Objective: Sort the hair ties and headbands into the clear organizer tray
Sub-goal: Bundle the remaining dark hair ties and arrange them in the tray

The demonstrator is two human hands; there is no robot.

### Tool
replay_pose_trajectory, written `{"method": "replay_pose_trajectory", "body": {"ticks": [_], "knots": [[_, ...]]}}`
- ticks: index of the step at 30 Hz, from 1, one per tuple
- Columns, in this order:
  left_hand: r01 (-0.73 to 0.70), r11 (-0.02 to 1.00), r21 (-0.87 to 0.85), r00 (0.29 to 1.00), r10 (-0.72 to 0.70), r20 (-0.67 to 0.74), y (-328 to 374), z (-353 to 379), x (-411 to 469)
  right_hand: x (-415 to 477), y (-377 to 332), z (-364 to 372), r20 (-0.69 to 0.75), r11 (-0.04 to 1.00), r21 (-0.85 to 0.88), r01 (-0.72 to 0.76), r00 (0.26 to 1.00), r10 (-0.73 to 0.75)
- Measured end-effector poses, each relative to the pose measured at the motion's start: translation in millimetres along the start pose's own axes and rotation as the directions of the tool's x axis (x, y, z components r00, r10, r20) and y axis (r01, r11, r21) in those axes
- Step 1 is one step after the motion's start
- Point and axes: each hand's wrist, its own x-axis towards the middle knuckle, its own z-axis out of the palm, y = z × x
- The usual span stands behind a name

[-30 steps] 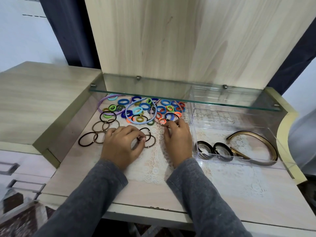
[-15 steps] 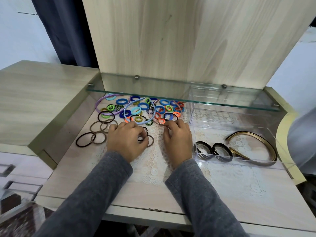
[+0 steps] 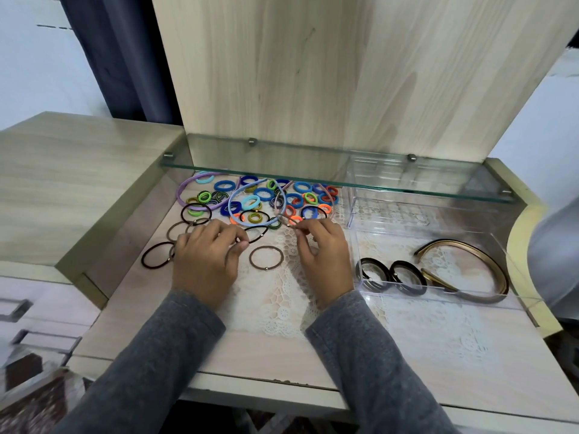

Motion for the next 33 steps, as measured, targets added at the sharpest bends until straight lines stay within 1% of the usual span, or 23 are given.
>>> {"method": "replay_pose_trajectory", "body": {"ticks": [4,7,10,13,21,25,29,33], "knots": [[0.026,1.000,-0.003,0.999,-0.026,0.038,-10.2,0.5,-2.5,-1.5,-0.1,1.9,0.067,0.993,0.020,0.117,0.991,-0.118],[0.031,1.000,0.003,0.999,-0.031,0.041,-11.0,2.0,-4.4,-4.8,-0.4,0.8,0.143,0.980,-0.005,0.197,0.970,-0.194],[0.037,0.999,0.009,0.999,-0.037,0.036,-10.9,3.0,-5.1,-8.6,-1.3,-2.7,0.199,0.963,-0.040,0.266,0.947,-0.254],[0.062,0.998,0.001,0.997,-0.062,0.049,-13.1,4.4,-6.3,-11.0,-2.6,-5.7,0.223,0.946,-0.072,0.315,0.930,-0.292],[0.166,0.985,-0.046,0.984,-0.163,0.069,-15.2,1.8,-7.1,-13.4,-1.3,-8.9,0.258,0.942,-0.068,0.329,0.918,-0.302],[0.191,0.982,0.008,0.978,-0.191,0.080,-13.9,1.0,-7.1,-14.6,-1.7,-9.1,0.289,0.939,-0.068,0.337,0.908,-0.305],[0.164,0.984,0.076,0.983,-0.169,0.073,-11.9,0.8,-7.8,-14.9,-3.4,-10.0,0.304,0.936,-0.076,0.343,0.902,-0.306],[0.137,0.986,0.099,0.987,-0.144,0.067,-13.5,2.5,-9.3,-15.3,-4.5,-9.7,0.331,0.930,-0.097,0.354,0.893,-0.305]]}}
